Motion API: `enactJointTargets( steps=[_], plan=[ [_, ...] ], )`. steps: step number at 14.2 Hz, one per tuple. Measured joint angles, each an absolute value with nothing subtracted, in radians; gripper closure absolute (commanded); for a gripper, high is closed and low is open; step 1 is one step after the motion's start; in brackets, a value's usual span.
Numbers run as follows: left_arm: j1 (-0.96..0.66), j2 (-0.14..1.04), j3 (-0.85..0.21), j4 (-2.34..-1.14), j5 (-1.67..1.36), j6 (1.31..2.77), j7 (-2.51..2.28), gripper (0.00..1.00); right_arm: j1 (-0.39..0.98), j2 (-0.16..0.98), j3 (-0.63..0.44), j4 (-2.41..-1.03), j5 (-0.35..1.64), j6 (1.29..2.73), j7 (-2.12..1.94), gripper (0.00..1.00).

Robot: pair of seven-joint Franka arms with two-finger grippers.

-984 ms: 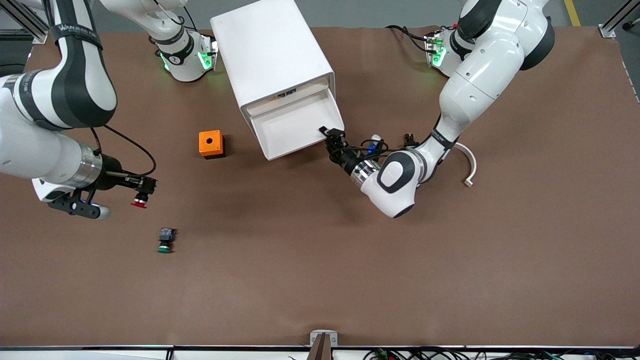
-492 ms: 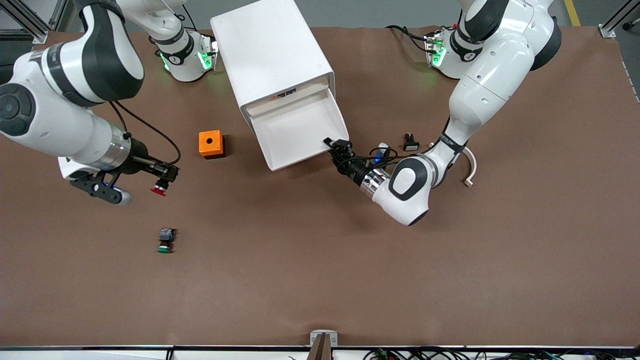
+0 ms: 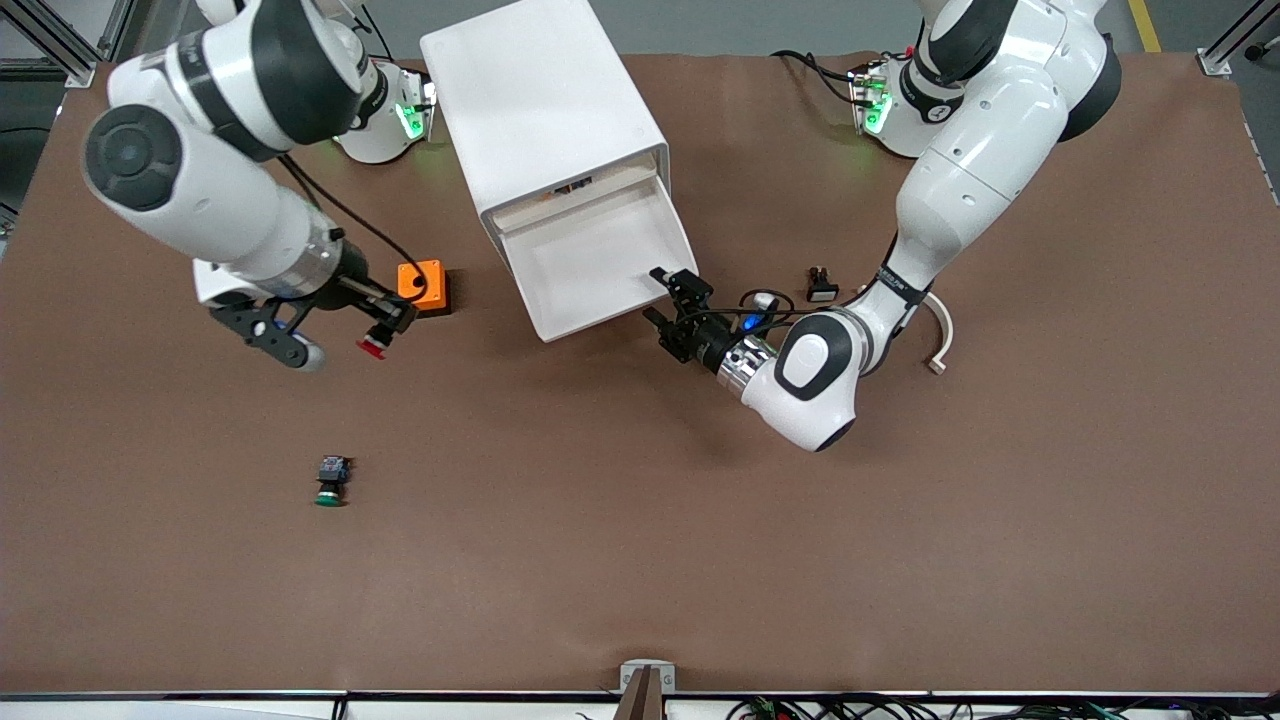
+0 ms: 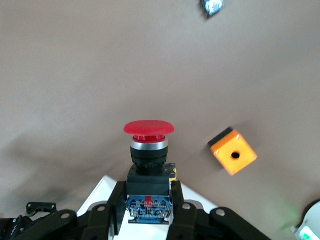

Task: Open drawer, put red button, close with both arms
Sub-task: 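Carry the red button into the open drawer with the right gripper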

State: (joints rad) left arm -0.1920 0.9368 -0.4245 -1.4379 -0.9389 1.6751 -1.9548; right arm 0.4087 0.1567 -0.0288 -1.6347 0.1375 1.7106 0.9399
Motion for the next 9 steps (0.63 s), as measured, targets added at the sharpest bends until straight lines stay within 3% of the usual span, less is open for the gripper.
enactJointTargets(
  steps=[9],
  plan=[
    [-0.191,0.902,-0.431,-1.2,-0.813,1.601,-1.611,0.0,0.652,0.166,-0.027,-1.651,0.119,1.821,1.442,1.0]
  ],
)
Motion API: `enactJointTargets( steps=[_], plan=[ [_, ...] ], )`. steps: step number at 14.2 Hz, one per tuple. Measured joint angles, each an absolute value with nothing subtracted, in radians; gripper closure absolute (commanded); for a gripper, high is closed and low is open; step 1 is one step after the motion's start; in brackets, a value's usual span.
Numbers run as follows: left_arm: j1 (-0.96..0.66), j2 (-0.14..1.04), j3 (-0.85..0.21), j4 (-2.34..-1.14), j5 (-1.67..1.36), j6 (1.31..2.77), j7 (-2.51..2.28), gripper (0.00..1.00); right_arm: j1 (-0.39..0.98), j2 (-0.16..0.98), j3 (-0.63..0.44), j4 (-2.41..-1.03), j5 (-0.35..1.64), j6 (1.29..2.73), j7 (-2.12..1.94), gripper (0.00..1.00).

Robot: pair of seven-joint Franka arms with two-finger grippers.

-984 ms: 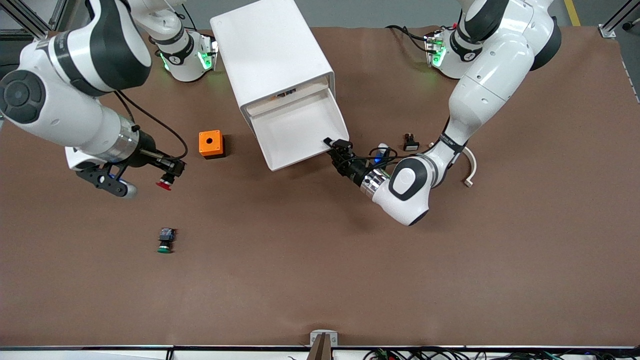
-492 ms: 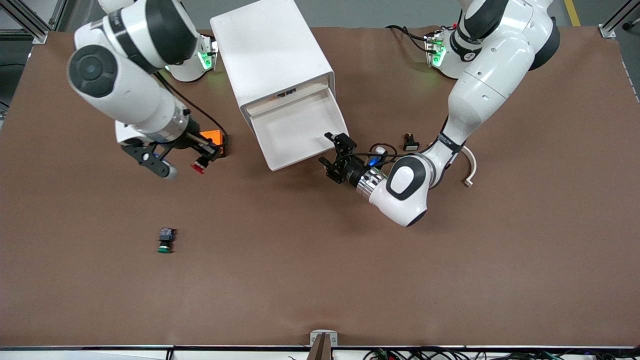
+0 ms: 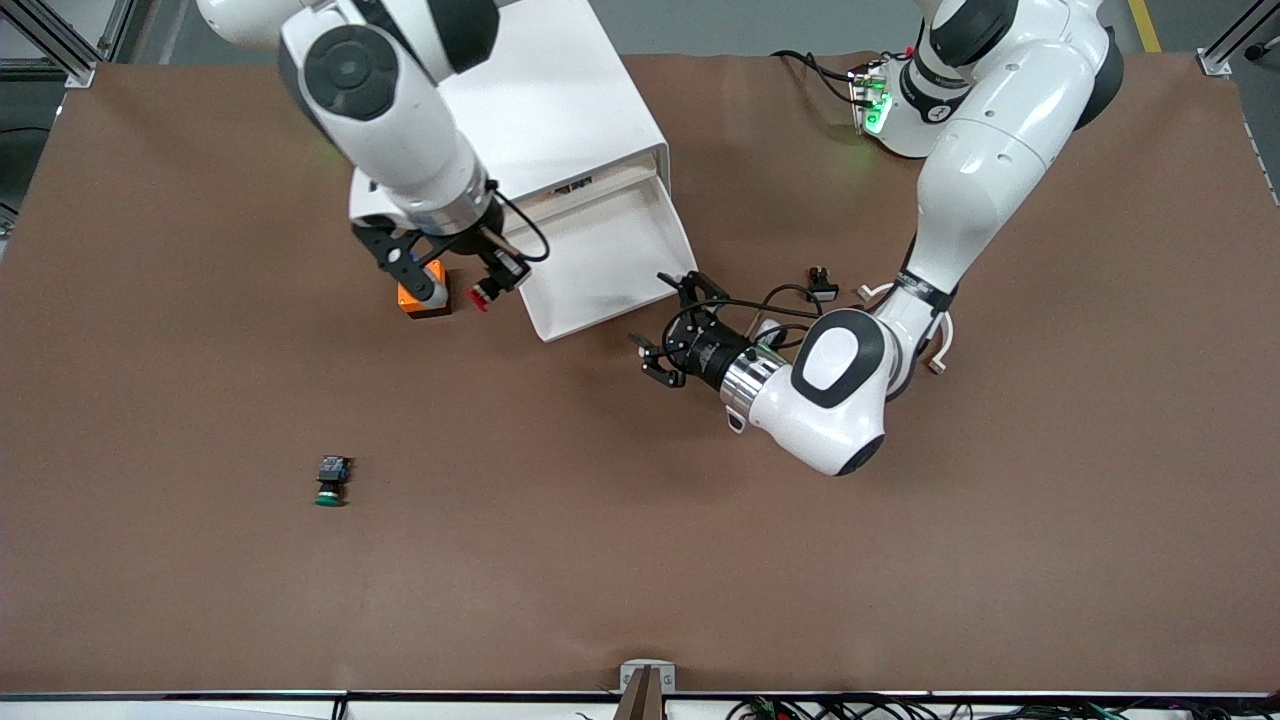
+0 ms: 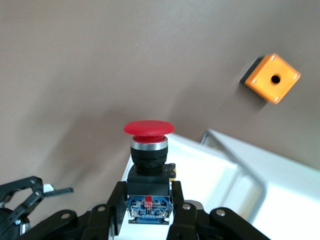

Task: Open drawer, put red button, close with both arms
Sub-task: 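Carry the red button into the open drawer with the right gripper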

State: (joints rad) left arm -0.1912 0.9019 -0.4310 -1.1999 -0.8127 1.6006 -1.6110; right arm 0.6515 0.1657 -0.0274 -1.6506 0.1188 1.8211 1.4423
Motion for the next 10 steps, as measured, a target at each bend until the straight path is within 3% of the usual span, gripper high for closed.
enactJointTargets(
  steps=[10],
  plan=[
    [-0.198,0.776,-0.431,-1.182,-0.367,1.637,-1.249,0.0,0.805,0.219,-0.028,-1.816,0.075,2.092,1.82,1.0]
  ],
)
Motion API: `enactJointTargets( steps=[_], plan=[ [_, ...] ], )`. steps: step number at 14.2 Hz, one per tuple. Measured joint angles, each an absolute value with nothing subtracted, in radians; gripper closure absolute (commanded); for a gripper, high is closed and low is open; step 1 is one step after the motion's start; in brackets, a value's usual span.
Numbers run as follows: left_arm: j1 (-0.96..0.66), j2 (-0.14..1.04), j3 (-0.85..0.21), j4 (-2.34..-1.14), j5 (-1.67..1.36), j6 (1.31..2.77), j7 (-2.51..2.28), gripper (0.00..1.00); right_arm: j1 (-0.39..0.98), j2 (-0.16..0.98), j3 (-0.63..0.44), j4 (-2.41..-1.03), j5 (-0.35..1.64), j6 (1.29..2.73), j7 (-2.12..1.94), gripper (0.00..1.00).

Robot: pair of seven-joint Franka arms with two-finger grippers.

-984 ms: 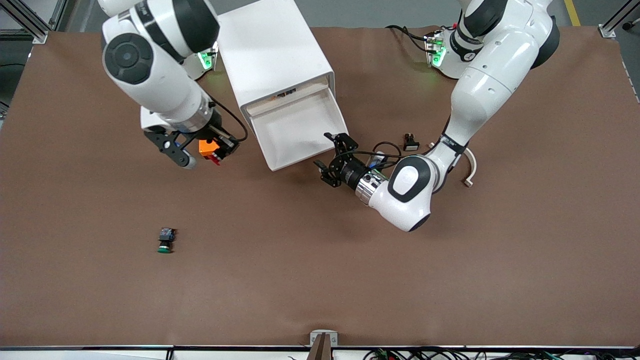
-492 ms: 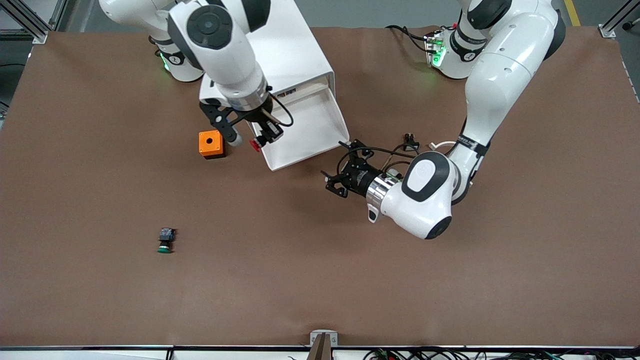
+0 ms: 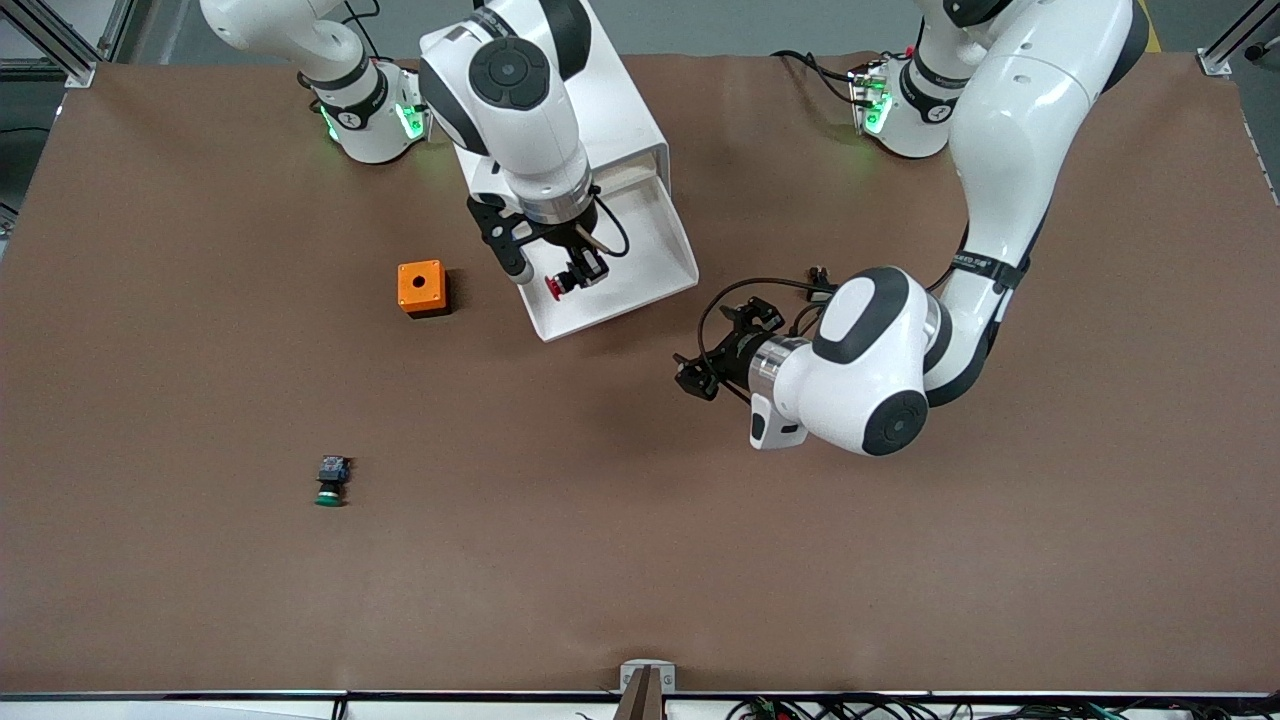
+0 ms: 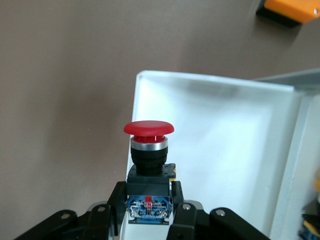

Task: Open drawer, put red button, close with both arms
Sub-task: 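Carry the red button into the open drawer with the right gripper, then lower the red button into the drawer and open the right gripper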

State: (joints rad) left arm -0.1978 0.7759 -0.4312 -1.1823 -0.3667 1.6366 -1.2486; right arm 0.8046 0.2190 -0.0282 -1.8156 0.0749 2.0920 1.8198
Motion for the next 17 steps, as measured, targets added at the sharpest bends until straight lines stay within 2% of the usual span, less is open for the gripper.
enactJointTargets(
  steps=[6,7,9,11,12,17],
  plan=[
    [-0.214,0.769,-0.446,-1.186,-0.153,1.745,-1.189,0.0,0.868,0.291,-0.028,-1.856,0.072,2.214,1.973,1.0],
    [-0.217,0.769,-0.449,-1.187,-0.124,1.757,-1.182,0.0,0.872,0.301,-0.028,-1.856,0.072,2.222,1.981,0.95],
    [-0.228,0.769,-0.453,-1.189,-0.07,1.773,-1.178,0.0,0.873,0.307,-0.029,-1.856,0.072,2.224,1.992,0.65],
    [-0.25,0.769,-0.454,-1.197,-0.009,1.806,-1.178,0.0,0.873,0.306,-0.034,-1.855,0.072,2.224,1.996,0.19],
    [-0.265,0.769,-0.454,-1.205,0.021,1.83,-1.178,0.0,0.873,0.306,-0.037,-1.855,0.072,2.222,1.997,0.02],
    [-0.323,0.769,-0.454,-1.238,0.11,1.891,-1.181,0.0,0.866,0.299,-0.051,-1.839,0.07,2.213,1.993,0.0]
  ],
)
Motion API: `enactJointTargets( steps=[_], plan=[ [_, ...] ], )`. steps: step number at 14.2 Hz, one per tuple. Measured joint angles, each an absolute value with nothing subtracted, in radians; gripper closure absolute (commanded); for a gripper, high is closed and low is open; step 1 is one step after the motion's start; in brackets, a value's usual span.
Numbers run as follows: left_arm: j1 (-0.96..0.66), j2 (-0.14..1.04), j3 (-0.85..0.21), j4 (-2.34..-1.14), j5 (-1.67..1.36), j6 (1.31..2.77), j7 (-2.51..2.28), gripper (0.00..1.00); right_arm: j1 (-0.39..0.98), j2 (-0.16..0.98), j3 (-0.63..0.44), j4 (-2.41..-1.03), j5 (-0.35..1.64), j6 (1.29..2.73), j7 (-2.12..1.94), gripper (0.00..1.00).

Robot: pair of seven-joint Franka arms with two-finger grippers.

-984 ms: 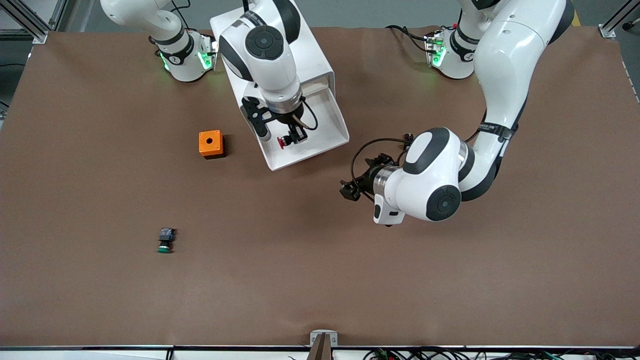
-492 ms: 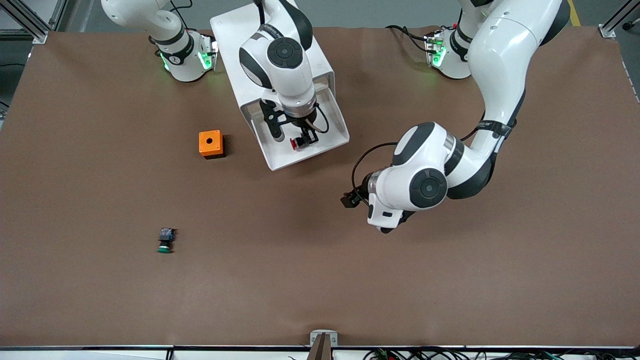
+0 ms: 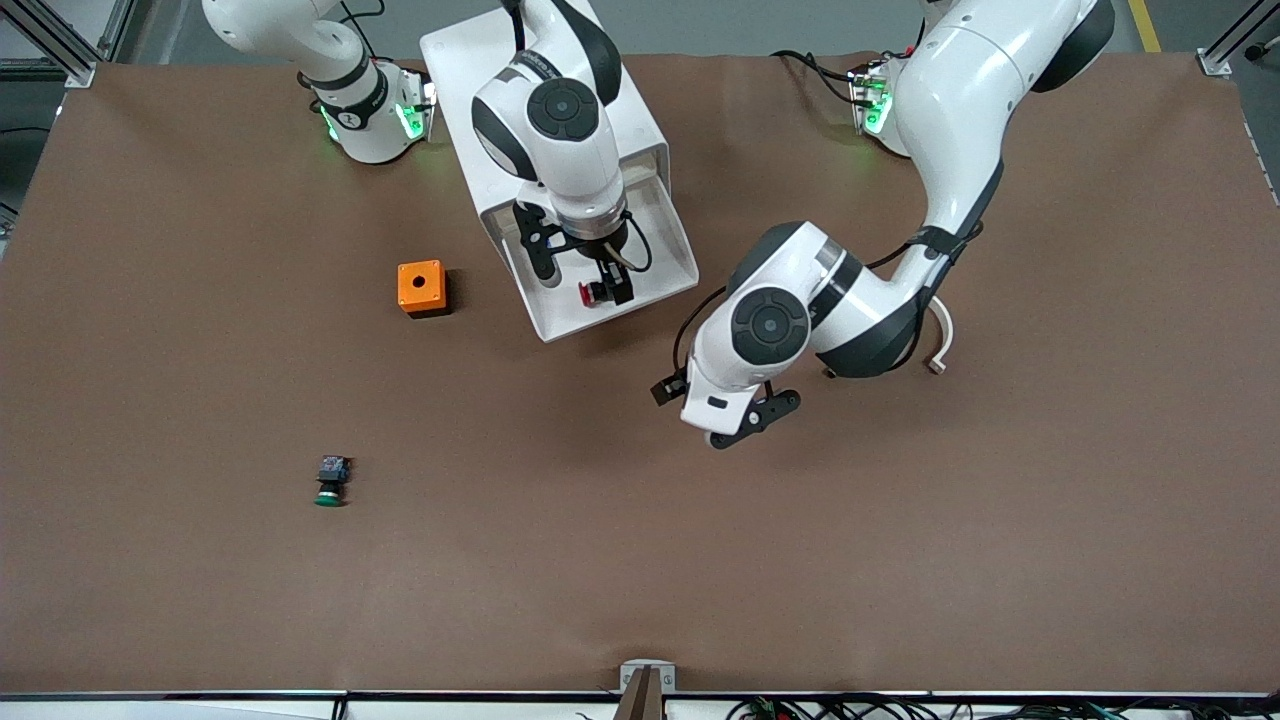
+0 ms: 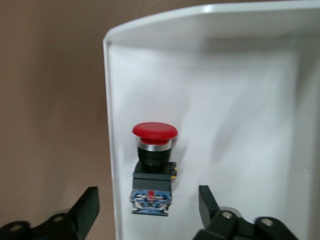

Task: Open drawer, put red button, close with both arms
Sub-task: 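Lower the red button into the drawer and open the right gripper, then withdraw the right gripper from the drawer while the left gripper pushes it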

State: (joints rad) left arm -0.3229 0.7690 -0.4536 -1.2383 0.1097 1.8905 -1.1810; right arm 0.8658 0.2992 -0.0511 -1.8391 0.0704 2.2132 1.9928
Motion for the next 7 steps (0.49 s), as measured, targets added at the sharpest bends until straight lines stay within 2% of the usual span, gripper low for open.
enactJointTargets(
  steps=[4,7],
  plan=[
    [-0.339,0.769,-0.454,-1.274,0.123,1.909,-1.2,0.0,0.795,0.27,-0.057,-1.796,0.066,2.178,1.855,0.0],
    [-0.355,0.769,-0.454,-1.292,0.124,1.911,-1.252,0.0,0.713,0.246,-0.059,-1.731,0.066,2.058,1.685,0.0]
  ],
)
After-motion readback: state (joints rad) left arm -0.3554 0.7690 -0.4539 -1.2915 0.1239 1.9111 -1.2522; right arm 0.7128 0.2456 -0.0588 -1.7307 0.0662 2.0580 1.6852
